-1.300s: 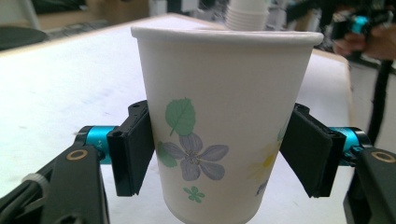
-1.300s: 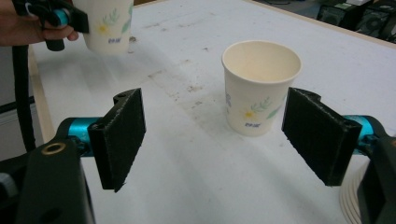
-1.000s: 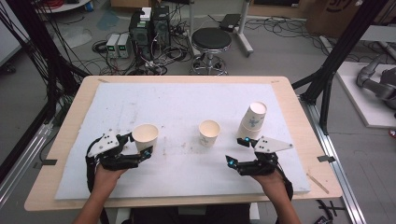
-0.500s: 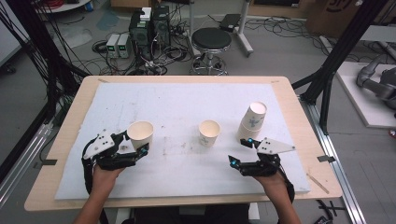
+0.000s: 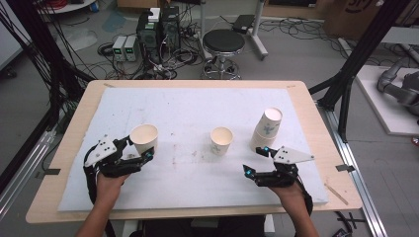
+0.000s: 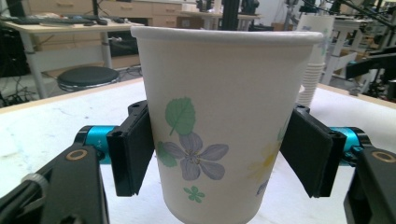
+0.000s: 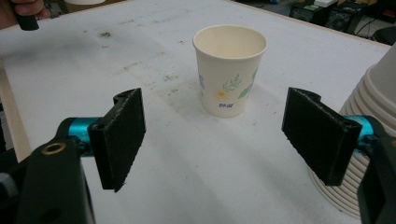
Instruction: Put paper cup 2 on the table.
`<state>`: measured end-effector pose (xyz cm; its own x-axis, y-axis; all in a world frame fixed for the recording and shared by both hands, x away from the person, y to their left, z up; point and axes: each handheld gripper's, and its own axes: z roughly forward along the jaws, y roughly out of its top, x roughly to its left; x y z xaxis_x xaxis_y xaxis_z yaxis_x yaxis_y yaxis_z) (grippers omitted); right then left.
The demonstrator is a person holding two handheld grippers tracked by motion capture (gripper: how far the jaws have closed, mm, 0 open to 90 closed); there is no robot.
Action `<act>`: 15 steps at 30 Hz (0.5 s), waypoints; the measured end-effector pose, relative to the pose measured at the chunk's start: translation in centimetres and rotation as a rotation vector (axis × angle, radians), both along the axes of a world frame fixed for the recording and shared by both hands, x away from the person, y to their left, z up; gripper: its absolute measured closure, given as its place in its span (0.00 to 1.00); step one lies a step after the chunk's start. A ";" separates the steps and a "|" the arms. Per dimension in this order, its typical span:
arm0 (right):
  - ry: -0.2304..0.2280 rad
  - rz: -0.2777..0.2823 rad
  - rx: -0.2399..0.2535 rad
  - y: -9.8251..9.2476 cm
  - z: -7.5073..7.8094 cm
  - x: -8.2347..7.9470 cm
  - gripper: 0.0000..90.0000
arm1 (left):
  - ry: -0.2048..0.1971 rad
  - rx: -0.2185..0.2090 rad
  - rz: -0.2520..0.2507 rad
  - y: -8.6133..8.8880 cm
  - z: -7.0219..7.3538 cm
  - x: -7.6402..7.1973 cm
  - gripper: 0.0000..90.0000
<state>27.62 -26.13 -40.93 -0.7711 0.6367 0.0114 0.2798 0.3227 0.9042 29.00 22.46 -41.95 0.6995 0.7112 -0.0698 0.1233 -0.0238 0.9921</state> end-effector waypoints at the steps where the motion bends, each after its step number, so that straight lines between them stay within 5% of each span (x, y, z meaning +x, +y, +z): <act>1: 0.001 -0.001 -0.001 0.0 0.0 0.0 0.25 | -0.003 -0.002 0.012 0.1 -0.1 0.3 0.33; 9: 0.004 0.005 -0.015 0.0 -0.2 -0.2 0.25 | 0.028 0.063 0.080 1.0 -1.5 2.3 0.34; 15: 0.000 0.010 -0.011 0.0 -0.1 -0.4 0.25 | 0.068 0.044 0.112 1.2 -2.6 3.3 0.34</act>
